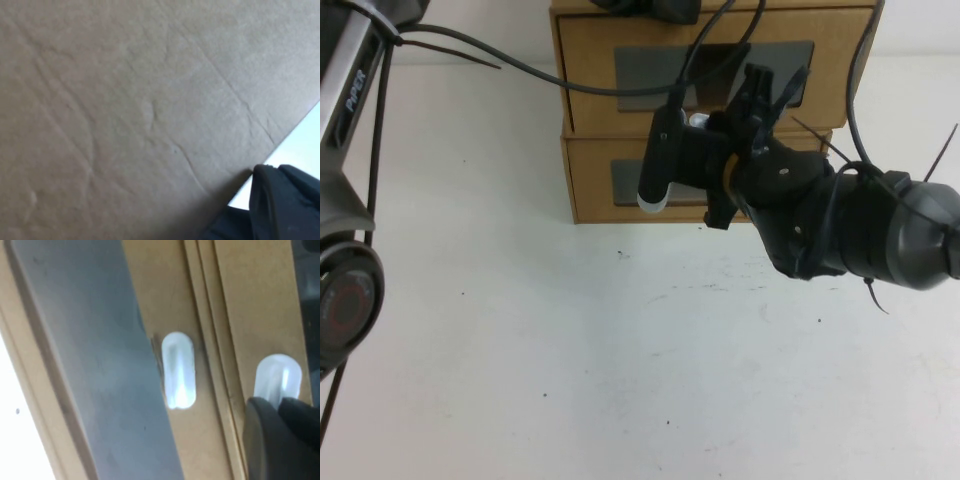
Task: Open the shoe box
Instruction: 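Pull the top drawer of the cardboard box fully open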
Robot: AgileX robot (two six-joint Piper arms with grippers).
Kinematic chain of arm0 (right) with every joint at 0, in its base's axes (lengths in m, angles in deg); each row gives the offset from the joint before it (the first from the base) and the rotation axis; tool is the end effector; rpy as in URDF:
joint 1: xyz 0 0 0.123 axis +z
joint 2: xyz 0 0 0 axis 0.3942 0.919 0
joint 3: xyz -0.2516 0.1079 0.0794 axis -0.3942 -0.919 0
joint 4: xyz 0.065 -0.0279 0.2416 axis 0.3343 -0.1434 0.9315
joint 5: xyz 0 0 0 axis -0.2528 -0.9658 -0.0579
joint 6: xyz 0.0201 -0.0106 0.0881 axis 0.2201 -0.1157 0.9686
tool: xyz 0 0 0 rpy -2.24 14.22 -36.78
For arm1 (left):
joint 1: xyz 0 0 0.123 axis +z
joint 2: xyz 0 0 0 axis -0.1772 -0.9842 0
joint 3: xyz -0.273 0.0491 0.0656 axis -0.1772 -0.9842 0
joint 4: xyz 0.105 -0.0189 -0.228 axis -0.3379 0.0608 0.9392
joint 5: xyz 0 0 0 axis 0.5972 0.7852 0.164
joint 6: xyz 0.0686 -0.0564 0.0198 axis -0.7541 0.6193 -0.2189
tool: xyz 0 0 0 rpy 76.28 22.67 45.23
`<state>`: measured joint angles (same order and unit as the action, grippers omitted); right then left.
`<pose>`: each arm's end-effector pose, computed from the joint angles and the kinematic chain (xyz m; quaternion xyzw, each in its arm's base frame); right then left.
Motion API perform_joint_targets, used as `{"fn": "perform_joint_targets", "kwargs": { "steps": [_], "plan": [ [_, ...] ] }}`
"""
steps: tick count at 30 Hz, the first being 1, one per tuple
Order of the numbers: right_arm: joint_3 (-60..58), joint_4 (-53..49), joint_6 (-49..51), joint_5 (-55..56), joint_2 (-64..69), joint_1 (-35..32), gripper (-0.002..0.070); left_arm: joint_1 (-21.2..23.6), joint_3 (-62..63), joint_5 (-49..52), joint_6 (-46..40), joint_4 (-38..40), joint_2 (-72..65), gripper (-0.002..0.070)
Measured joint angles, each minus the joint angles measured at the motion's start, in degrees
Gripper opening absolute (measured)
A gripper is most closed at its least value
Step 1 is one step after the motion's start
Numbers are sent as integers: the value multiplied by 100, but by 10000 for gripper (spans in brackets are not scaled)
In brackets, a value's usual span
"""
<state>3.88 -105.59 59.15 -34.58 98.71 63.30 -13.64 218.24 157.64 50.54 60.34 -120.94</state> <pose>0.3554 0.2443 0.2595 -0.5383 0.6185 -0.2882 0.4946 0.4108 -0.2318 0.4089 0.2560 0.8520 -0.3251 0.3208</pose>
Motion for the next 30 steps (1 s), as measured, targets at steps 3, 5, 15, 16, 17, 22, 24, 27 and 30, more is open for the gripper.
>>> {"fn": "perform_joint_targets", "kwargs": {
  "steps": [3, 5, 15, 16, 17, 22, 24, 27, 30],
  "plan": [
    [-219, -4, 72, 11, -201, 12, 10, 0, 0, 0, 0, 33, 0, -4],
    [-423, -4, 138, 33, -370, 27, 10, 0, 0, 12, 0, 99, 0, -4],
    [-1587, 33, 250, -291, -1286, 503, 7, -24, 0, 43, 36, 172, 0, -4],
    [-1693, 36, 278, -365, -1363, 582, 7, -24, 0, 43, 39, 172, 0, -4],
    [-1798, 45, 307, -450, -1440, 669, 6, -24, 0, 43, 51, 176, 0, -4],
    [-2237, 252, 343, -907, -1794, 1190, 6, -24, 0, 43, 66, 176, 0, -4],
    [-2408, 394, 354, -1100, -1934, 1410, 5, -24, 0, 43, 93, 176, 0, -4],
    [-2606, 751, 354, -1440, -2123, 1789, 5, -24, 0, 43, 135, 176, 0, -4],
    [-2805, 1027, 365, -1739, -2337, 2149, 5, -24, 0, 43, 142, 216, 0, -4]
  ]
}}
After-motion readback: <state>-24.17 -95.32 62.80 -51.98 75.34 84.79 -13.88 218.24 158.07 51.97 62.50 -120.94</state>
